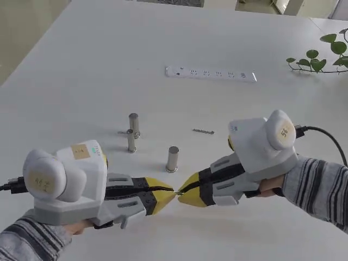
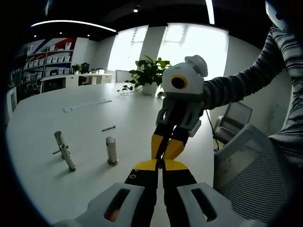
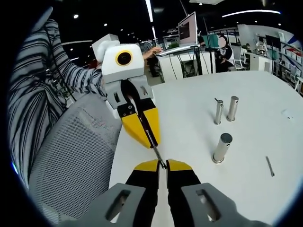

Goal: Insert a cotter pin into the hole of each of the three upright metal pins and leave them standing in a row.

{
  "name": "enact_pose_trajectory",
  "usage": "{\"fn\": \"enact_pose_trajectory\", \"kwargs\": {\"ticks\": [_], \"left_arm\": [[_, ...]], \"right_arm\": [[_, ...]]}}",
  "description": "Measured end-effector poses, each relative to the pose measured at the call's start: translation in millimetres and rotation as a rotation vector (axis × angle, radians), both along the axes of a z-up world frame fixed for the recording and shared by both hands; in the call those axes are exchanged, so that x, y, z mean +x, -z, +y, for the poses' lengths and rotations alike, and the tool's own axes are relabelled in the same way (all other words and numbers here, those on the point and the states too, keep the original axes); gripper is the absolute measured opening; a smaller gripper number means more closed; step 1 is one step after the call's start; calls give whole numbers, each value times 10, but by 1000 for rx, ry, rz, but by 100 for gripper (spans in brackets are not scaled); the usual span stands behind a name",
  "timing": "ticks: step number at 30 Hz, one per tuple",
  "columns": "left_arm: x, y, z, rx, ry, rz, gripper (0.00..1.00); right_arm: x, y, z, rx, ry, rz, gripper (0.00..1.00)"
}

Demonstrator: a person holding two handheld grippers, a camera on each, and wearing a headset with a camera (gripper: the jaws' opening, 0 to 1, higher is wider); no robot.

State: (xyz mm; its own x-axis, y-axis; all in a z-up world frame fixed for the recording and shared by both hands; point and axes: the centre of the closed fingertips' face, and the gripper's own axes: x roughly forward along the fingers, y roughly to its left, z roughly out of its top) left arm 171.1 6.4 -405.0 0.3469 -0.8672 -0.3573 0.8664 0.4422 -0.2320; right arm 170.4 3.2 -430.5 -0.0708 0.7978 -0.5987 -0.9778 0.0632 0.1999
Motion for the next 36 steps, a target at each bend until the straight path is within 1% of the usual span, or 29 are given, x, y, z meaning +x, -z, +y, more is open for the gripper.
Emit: {"fn": "enact_pose_trajectory", "kwargs": {"ticks": [3, 6, 7, 8, 9, 10, 11, 12, 13, 16, 22, 23, 25, 27, 29, 31, 32, 34, 36], "left_arm": [[0, -1, 1, -3, -6, -3, 0], [10, 1, 1, -4, -12, -4, 0], [13, 4, 1, -2, -13, -5, 0], [17, 9, 3, 2, -15, -8, 0], [33, 14, 9, 13, -20, -21, 0], [46, 20, 15, 19, -27, -25, 1], [55, 21, 19, 20, -30, -28, 1], [68, 17, 21, 20, -33, -35, 2], [77, 17, 21, 20, -35, -37, 2], [108, 22, 24, 27, -45, -45, 5], [189, 59, 29, 46, -76, -61, 19], [223, 64, 42, 49, -92, -70, 20], [279, 78, 64, 55, -121, -76, 24], [332, 98, 86, 71, -143, -88, 25], [378, 107, 105, 85, -164, -108, 26], [415, 119, 114, 94, -187, -114, 28], [443, 135, 124, 99, -200, -122, 28], [482, 160, 130, 103, -224, -125, 28], [526, 195, 139, 103, -255, -110, 28]], "right_arm": [[-5, -14, -6, -16, -36, -43, 0], [13, -19, -12, -38, -72, -105, 0], [16, -18, -12, -44, -75, -115, 0], [21, -17, -14, -49, -83, -128, 0], [22, -18, -14, -55, -99, -150, 0], [16, -17, -15, -64, -110, -162, 0], [21, -15, -17, -70, -118, -177, 0], [35, -17, -18, -76, -134, -207, 0], [28, -15, -20, -83, -146, -222, 0], [60, -20, -22, -89, -148, -249, 0], [165, -43, -49, -91, -127, -276, 0], [186, -42, -58, -92, -120, -278, 0], [232, -42, -80, -93, -102, -281, 0], [285, -39, -111, -97, -85, -285, 0], [338, -39, -140, -100, -68, -291, 0], [394, -31, -170, -109, -53, -297, 0], [425, -30, -185, -111, -46, -302, 0], [480, -28, -209, -115, -30, -305, 0], [520, -24, -226, -119, -19, -308, 0]]}}
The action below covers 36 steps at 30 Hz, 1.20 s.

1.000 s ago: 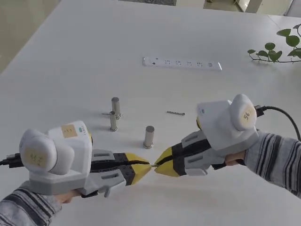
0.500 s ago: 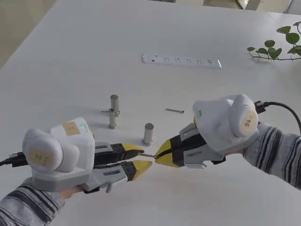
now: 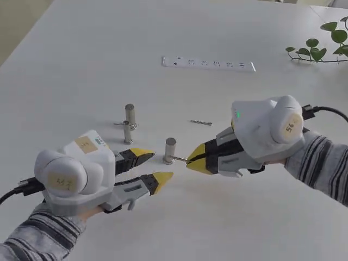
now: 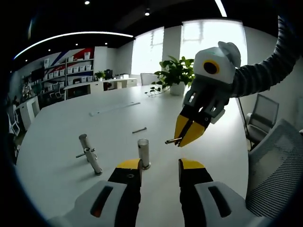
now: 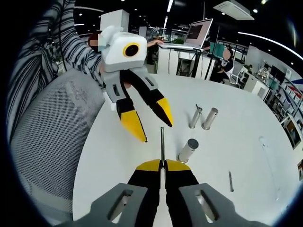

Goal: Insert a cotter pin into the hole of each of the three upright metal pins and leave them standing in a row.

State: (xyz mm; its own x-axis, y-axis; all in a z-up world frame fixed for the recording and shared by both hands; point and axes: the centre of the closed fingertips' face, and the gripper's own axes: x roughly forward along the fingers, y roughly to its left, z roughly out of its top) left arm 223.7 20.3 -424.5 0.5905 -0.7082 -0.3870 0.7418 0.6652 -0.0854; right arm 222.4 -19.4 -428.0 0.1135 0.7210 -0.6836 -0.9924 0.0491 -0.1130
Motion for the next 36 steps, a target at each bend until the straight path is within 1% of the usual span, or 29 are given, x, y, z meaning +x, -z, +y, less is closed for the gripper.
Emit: {"fn": "enact_pose_trajectory", "kwargs": {"ticks": [3, 5, 7, 9, 12, 13, 14, 15, 17, 18, 24, 27, 30, 32, 34, 36], "left_arm": [[84, 67, -4, 18, -47, 1, 28], [127, 95, -6, 21, -71, 2, 28], [182, 106, -9, 15, -98, 0, 28], [228, 116, -15, 20, -117, -7, 28], [275, 152, -26, 28, -136, -6, 28], [290, 171, -35, 30, -139, -5, 27], [299, 184, -40, 33, -142, -4, 27], [310, 201, -41, 37, -148, 0, 27], [333, 220, -54, 38, -158, 3, 26], [348, 235, -55, 39, -167, 9, 26], [424, 299, -93, 40, -180, 21, 24], [475, 333, -113, 27, -194, 35, 22], [497, 347, -136, 21, -199, 43, 21], [513, 368, -143, 18, -210, 57, 20], [533, 379, -149, -2, -222, 71, 19], [542, 392, -164, -7, -222, 77, 18]], "right_arm": [[71, 28, -39, -20, 17, -10, 0], [97, 31, -50, -21, 23, -11, 0], [122, 40, -64, -24, 29, -10, 0], [157, 71, -96, -45, 37, -20, 0], [208, 104, -132, -54, 57, -15, 0], [273, 135, -157, -60, 65, -11, 0], [301, 153, -173, -68, 68, -15, 0], [319, 172, -192, -77, 76, -21, 0], [331, 194, -210, -82, 82, -15, 0], [337, 199, -213, -82, 83, -17, 0], [416, 245, -232, -86, 91, -19, 0], [433, 255, -229, -92, 86, -23, 0], [452, 269, -225, -97, 80, -26, 0], [475, 294, -233, -101, 77, -22, 0], [473, 299, -224, -105, 75, -24, 0], [461, 304, -208, -110, 68, -26, 0]]}}
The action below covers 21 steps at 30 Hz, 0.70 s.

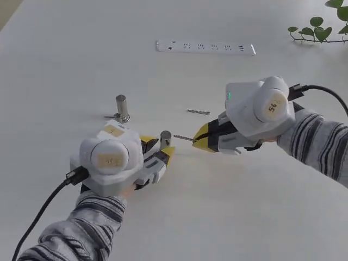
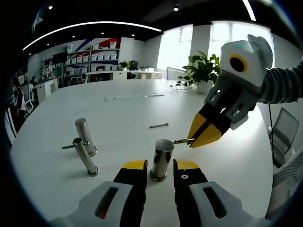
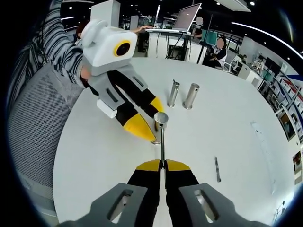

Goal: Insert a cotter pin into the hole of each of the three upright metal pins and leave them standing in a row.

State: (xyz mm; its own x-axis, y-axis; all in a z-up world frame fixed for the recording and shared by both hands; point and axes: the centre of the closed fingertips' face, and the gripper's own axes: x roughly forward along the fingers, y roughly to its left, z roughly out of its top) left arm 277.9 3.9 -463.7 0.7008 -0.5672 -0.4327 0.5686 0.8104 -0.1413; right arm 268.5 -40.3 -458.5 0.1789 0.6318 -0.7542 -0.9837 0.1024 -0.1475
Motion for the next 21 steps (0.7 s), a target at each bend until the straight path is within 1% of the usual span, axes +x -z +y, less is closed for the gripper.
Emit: {"fn": "enact_pose_trajectory", "kwargs": {"ticks": [8, 10, 12, 16, 17, 18, 21], "left_arm": [[2, 41, -31, 9, 0, 13, 13], [6, 54, -29, 16, -2, 13, 12], [9, 55, -25, 12, -8, 17, 11], [6, 57, -30, 29, -9, 6, 10], [6, 59, -27, 31, -8, 5, 10], [6, 61, -26, 32, -6, 5, 10], [7, 72, -23, 33, 6, 1, 10]], "right_arm": [[3, 25, 28, -9, -16, 3, 0], [0, 14, 41, -9, -20, -2, 0], [-3, 3, 53, -10, -22, -2, 0], [-11, -30, 84, -19, -39, -10, 0], [-17, -31, 79, -31, -48, -17, 0], [-17, -33, 78, -42, -58, -25, 0], [-2, -25, 66, -51, -67, -27, 0]]}}
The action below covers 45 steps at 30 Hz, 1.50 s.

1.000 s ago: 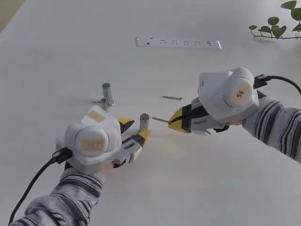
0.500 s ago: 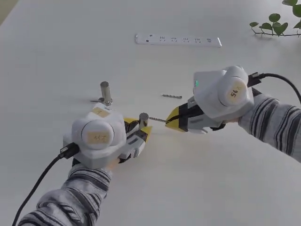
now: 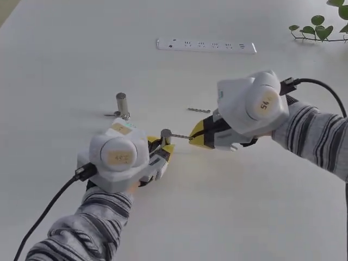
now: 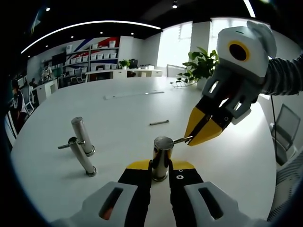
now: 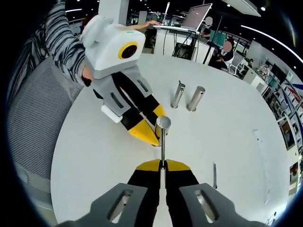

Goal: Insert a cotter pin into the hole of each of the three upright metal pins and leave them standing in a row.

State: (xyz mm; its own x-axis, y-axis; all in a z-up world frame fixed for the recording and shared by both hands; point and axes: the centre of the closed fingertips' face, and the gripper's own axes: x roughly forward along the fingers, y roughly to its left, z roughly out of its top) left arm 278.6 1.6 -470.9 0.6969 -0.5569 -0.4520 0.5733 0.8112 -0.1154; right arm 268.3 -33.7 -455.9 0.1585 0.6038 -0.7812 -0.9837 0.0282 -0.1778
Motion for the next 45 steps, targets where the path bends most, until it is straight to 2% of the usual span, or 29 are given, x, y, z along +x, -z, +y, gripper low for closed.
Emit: {"fn": "enact_pose_trajectory", "kwargs": {"ticks": [3, 5, 15, 24, 27, 29, 32, 35, 38, 45], "left_arm": [[-3, 1, -4, 5, 8, -4, 10], [-5, 4, -6, 6, 10, -6, 10], [-7, 33, -8, 10, 9, -5, 10], [3, 41, -12, 24, 8, -9, 9], [3, 44, -17, 27, 14, -11, 9], [4, 46, -21, 28, 16, -11, 9], [3, 46, -26, 29, 17, -11, 9], [5, 48, -27, 27, 14, -9, 9], [9, 49, -27, 24, 7, -6, 9], [14, 54, -24, 17, -13, -6, 10]], "right_arm": [[-1, -5, 29, -3, -11, -1, 0], [8, 6, 37, -28, -26, -22, 0], [24, -5, 6, -55, -48, -34, 0], [33, -12, 3, -28, -45, -5, 0], [36, -33, 17, 7, -41, 19, 0], [24, -78, 80, 53, -30, 40, 0], [8, -57, 128, 39, -37, 31, 0], [1, -75, 185, 48, -35, 33, 0], [-20, -81, 223, 31, -50, 10, 0], [-13, -81, 272, 29, -55, -4, 0]]}}
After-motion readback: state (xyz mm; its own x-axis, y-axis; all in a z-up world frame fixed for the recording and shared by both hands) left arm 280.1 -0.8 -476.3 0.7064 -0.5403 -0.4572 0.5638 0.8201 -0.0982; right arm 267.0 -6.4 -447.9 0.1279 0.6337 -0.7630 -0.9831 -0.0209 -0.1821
